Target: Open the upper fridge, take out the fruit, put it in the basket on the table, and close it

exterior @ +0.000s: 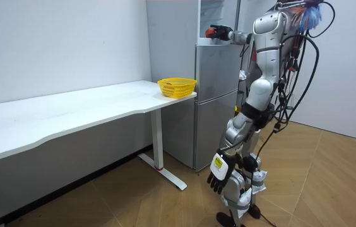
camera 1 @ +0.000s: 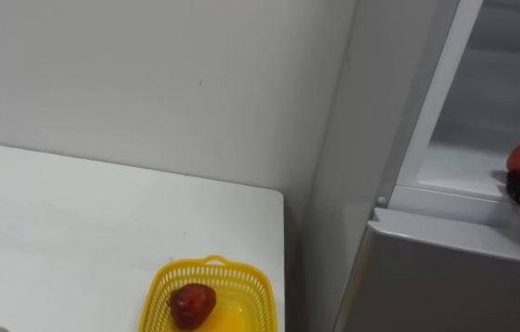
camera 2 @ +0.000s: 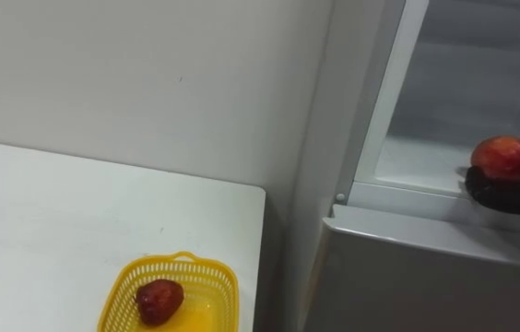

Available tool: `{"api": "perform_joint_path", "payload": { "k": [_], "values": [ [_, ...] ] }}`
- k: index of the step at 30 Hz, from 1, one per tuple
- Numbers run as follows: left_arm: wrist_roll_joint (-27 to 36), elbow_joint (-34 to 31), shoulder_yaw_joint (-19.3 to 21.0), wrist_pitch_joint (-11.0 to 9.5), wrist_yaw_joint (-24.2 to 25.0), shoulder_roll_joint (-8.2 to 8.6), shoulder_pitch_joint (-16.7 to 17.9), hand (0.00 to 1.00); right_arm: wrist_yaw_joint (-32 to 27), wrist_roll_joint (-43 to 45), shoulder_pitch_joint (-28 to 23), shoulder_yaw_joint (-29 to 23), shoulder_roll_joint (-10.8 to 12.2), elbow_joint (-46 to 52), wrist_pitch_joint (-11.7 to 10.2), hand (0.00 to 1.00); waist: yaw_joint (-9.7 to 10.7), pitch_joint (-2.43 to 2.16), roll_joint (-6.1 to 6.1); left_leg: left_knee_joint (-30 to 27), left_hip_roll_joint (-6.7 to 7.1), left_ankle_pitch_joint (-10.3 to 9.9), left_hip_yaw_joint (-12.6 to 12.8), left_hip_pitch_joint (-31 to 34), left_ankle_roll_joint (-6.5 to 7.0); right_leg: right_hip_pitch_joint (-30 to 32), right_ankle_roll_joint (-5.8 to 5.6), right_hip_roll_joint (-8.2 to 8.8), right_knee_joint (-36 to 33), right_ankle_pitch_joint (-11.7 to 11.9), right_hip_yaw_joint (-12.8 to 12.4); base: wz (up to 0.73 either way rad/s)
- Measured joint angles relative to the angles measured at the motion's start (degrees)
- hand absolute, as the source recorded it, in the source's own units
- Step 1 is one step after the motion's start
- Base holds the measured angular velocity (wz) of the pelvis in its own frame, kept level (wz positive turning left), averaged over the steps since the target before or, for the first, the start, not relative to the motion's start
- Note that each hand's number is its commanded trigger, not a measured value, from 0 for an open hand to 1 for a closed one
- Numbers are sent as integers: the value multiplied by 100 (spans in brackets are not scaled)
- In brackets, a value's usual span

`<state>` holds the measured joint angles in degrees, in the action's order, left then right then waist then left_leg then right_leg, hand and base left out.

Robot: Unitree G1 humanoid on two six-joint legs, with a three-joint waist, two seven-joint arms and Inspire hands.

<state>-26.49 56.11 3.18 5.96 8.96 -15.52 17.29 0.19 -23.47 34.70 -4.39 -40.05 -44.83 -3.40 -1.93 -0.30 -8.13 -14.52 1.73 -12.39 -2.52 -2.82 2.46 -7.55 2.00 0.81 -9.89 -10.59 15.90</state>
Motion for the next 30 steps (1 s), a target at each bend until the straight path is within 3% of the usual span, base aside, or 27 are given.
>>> {"api": "perform_joint_path", "payload": {
  "k": [3, 4, 6, 7, 30],
  "values": [
    [0, 1, 0, 0, -9, -1, -22, 0, 10, -60, 18, 47, -6, -33, -23, 0, 0, 1, -3, 8, 0, 0, -2, -11, 0, -9, 0, 2, 6, 0, 1, 0],
    [0, 3, 0, 0, -16, -2, -24, 0, 13, -81, 19, 63, -12, -39, -26, 25, 0, 2, -5, 11, 0, 0, -2, -17, 0, -13, 0, 2, 9, 0, 1, 0],
    [-1, 3, 0, 0, -51, -2, -26, 0, 33, -81, 22, 75, -23, -69, -29, 87, -6, 7, -12, 17, 0, 0, -2, -30, 0, -24, 0, 2, 13, 0, 2, 0],
    [-2, 2, 0, 0, -60, -5, -26, 0, 51, -80, 25, 75, -33, -99, -31, 100, -11, 9, -17, 24, 0, -1, -1, -40, -1, -30, -1, 2, 14, -1, 2, 0],
    [2, 1, 3, -2, 26, -80, -22, 0, 129, 46, 197, 74, -153, -212, -3, 100, -14, 11, -43, 95, -5, 4, 2, -84, -11, -46, 3, -4, 21, -5, -1, 0]
  ]
}}
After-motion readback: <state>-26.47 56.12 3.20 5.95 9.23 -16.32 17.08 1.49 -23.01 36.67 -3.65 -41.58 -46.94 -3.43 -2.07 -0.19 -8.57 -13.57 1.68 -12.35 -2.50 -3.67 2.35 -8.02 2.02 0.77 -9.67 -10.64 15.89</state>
